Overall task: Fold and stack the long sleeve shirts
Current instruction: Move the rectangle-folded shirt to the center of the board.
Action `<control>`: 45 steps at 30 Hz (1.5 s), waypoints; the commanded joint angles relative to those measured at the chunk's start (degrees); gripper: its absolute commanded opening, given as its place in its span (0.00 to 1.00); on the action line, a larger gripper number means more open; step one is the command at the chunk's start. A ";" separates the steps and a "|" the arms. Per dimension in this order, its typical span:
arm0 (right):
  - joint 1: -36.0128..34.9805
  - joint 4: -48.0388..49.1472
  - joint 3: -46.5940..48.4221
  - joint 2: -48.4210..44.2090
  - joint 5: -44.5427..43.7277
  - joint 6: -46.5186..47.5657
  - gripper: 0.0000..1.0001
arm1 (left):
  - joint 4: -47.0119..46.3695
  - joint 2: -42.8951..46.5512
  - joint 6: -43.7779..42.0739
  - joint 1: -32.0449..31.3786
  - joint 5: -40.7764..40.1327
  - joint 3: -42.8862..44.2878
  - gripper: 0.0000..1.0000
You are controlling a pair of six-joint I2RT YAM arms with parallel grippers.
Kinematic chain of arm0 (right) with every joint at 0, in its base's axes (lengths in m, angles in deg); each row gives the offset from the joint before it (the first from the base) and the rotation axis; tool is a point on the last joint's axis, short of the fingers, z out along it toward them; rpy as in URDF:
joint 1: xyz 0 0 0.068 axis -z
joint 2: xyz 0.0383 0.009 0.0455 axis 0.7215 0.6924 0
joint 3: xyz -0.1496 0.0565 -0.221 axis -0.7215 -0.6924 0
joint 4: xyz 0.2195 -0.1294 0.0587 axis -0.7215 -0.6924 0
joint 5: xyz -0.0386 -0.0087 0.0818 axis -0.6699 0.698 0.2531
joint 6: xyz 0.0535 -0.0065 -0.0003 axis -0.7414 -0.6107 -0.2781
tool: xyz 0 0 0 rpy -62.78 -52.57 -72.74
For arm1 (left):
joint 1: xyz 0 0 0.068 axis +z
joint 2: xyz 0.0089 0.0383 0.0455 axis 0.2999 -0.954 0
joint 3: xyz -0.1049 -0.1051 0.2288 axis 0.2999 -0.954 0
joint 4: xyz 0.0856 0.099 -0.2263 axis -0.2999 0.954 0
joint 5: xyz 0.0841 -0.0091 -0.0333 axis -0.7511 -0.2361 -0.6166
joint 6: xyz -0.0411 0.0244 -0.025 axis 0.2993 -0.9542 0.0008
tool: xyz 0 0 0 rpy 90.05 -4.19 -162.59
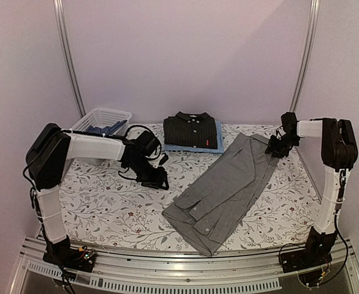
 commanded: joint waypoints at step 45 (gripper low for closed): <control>-9.10 6.11 -14.99 -9.94 2.33 -1.67 0.20 | -2.37 -3.48 4.28 -16.94 4.16 3.71 0.22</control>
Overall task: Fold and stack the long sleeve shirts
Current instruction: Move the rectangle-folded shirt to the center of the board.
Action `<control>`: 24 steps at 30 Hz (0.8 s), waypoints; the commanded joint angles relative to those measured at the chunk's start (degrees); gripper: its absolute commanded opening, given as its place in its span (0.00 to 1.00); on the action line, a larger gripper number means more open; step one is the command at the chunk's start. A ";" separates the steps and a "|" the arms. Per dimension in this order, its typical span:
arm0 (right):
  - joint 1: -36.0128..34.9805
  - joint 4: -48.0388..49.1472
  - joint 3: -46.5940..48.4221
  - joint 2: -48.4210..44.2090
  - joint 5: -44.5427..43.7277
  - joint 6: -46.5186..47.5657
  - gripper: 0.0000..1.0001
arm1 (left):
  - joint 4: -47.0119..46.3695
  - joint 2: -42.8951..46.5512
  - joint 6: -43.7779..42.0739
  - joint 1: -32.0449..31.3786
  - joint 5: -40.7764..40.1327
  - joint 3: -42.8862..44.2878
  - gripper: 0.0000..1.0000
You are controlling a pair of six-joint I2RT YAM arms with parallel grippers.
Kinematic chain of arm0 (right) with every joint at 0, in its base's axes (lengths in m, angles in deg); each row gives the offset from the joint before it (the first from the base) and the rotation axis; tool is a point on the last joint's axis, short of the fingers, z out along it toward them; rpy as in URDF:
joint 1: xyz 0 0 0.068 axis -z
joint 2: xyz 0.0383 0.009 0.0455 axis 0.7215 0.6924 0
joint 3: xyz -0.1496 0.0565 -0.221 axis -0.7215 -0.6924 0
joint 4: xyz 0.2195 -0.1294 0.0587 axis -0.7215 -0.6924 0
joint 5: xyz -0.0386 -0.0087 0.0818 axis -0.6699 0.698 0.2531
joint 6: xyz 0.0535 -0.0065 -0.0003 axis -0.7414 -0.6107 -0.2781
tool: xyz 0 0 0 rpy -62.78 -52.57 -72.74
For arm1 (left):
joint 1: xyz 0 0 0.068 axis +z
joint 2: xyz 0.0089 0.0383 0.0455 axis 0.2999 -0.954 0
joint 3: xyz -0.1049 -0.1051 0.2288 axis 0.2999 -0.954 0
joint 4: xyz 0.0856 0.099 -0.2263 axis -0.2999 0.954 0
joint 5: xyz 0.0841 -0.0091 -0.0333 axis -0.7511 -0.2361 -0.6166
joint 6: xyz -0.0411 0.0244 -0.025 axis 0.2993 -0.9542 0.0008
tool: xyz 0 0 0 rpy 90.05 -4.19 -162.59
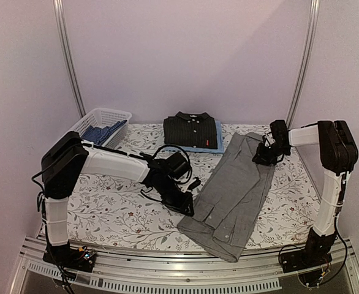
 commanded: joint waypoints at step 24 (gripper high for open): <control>-3.34 5.21 -23.23 -14.40 -7.34 -8.51 0.17 | 4.58 2.36 -5.63 3.54 -4.77 -0.42 0.29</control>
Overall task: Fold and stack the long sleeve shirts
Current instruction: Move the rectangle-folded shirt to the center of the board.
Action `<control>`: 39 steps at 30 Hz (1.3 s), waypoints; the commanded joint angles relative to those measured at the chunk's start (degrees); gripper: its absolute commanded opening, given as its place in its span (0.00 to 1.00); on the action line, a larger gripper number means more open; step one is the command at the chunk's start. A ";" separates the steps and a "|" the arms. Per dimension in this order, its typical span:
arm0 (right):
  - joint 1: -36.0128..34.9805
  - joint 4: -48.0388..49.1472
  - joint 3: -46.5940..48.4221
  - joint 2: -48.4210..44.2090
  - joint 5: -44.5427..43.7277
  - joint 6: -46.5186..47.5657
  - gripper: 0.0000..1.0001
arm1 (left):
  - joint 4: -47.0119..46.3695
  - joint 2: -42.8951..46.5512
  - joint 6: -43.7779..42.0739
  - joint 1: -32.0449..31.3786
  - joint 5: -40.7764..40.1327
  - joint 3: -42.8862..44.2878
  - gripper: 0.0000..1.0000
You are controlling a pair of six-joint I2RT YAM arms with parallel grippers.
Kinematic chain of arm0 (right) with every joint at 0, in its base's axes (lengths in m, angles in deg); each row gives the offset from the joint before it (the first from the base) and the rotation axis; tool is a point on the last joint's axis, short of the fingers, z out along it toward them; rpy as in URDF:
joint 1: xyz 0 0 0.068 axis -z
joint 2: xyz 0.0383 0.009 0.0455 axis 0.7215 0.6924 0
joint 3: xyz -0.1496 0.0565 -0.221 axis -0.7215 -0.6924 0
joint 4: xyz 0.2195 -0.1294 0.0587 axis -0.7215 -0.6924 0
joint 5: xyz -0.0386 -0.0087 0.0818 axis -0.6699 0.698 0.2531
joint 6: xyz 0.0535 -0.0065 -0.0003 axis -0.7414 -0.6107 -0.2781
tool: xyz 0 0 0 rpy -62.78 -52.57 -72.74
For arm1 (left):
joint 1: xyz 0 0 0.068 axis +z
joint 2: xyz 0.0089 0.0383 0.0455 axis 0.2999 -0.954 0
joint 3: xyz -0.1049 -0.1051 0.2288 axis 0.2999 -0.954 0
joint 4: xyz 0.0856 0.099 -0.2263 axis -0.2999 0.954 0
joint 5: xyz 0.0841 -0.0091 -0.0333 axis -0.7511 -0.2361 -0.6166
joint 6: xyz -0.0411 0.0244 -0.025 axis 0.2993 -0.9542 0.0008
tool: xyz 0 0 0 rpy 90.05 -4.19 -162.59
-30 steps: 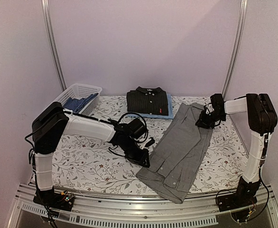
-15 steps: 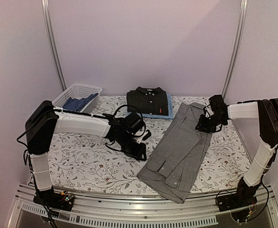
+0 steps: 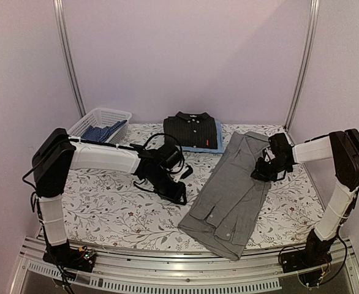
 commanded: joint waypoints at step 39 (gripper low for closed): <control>-15.62 -16.09 -24.04 -41.72 -13.37 -20.45 0.39 | 1.69 -13.68 -0.43 0.37 8.82 16.97 0.39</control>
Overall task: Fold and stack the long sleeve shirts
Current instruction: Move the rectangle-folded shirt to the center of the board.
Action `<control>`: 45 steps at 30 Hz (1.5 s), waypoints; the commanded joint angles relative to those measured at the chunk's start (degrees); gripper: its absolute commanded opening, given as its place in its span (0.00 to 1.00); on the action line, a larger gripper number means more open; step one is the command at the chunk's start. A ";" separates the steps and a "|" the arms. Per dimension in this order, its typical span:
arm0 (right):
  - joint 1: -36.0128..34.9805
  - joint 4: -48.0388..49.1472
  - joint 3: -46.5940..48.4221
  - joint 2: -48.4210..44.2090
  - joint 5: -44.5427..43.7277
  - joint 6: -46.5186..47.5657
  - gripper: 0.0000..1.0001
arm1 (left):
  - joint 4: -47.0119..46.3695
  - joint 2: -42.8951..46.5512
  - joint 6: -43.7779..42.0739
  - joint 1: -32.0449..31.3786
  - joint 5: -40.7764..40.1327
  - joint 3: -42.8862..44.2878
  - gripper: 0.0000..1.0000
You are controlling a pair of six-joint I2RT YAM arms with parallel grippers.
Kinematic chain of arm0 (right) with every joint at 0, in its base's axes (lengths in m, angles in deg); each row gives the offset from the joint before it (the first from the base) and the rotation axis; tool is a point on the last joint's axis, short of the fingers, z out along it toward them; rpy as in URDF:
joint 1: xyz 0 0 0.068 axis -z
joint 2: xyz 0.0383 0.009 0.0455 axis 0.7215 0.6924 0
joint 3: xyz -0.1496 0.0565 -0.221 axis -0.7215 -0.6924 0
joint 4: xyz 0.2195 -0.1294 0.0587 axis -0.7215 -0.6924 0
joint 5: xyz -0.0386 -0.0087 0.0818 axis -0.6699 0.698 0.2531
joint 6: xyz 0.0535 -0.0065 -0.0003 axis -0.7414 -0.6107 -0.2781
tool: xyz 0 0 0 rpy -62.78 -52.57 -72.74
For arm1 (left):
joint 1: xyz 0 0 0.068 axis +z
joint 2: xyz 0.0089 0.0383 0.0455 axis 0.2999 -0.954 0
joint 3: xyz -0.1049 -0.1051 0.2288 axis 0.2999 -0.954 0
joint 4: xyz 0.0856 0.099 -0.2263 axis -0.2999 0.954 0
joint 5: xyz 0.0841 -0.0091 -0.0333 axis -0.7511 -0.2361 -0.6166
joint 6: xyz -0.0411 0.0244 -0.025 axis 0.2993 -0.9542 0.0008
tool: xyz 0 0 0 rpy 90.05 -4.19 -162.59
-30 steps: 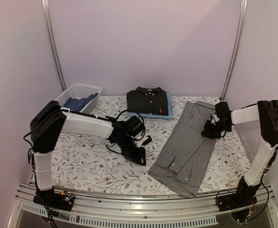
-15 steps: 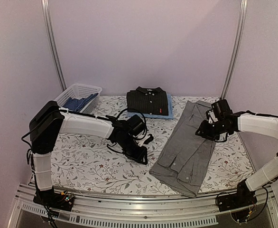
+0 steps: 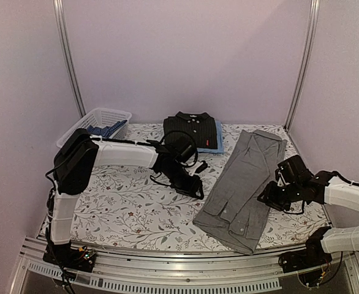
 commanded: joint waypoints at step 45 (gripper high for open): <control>13.23 -5.58 0.88 -0.24 3.39 7.23 0.41 | -0.72 -1.71 3.07 0.53 3.62 3.21 0.25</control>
